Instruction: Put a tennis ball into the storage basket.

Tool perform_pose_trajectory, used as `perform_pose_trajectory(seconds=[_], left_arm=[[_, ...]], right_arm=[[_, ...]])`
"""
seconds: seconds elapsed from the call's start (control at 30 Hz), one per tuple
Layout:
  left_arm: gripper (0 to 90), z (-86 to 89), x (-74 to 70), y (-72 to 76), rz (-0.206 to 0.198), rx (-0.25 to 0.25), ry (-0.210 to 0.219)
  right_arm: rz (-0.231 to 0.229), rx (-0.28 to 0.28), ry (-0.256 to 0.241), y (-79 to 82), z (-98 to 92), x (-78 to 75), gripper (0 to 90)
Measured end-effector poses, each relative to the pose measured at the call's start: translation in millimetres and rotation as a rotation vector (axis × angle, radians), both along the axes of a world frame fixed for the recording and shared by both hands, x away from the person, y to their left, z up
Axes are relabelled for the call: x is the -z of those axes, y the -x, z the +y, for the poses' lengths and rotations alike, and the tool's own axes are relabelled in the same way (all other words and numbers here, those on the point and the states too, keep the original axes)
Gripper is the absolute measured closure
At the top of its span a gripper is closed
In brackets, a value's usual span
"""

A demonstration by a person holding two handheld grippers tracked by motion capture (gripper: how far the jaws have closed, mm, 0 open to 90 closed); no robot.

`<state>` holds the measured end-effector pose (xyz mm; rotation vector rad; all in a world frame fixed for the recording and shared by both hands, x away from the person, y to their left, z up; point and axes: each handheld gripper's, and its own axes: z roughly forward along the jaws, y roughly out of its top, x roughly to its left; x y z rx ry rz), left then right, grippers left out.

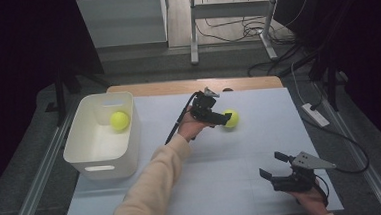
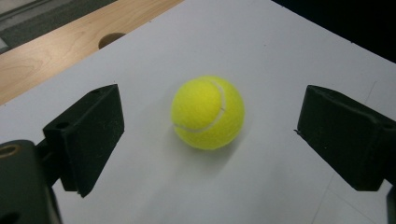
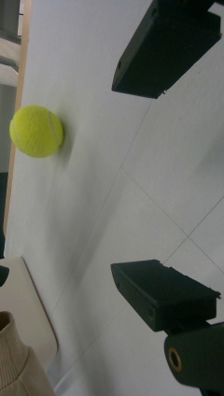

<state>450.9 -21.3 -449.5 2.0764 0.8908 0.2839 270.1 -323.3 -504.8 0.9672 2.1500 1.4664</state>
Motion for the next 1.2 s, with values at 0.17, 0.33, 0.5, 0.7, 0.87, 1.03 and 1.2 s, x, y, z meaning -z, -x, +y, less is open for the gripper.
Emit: perform_pose_trajectory(seconds=[0.17, 0.33, 0.5, 0.7, 0.87, 1.03, 1.2], left_arm=[[7.9, -2.0, 6.0, -5.3, 0.011, -0.005, -0.015], [7.7, -6.2, 14.3, -10.0, 0.03, -0.007, 0.001], [7.7, -14.2, 20.9, -12.9, 0.03, 0.002, -0.006], [7.5, -20.5, 28.3, -17.4, 0.04, 0.002, -0.016], [7.2, -22.2, 31.8, -20.0, 0.042, -0.002, -0.031], [7.2, -24.1, 32.0, -21.8, 0.041, 0.0, -0.033], [7.1, -26.3, 33.1, -23.7, 0.043, 0.002, -0.033]], right_arm=[[-0.002, -0.004, 0.004, 0.1, -0.5, -0.2, 11.3], [-0.002, -0.001, 0.005, -0.1, -0.9, -0.1, 11.4], [-0.003, 0.001, 0.003, 0.1, -0.8, -0.2, 11.4], [-0.003, -0.002, 0.002, 0.3, -0.7, -0.2, 11.4], [-0.002, -0.004, 0.001, 0.3, -0.8, -0.1, 11.4], [0.001, -0.006, 0.005, 0.1, -0.3, 0.2, 11.3], [-0.001, -0.007, 0.005, 0.2, -0.1, 0.3, 11.4]])
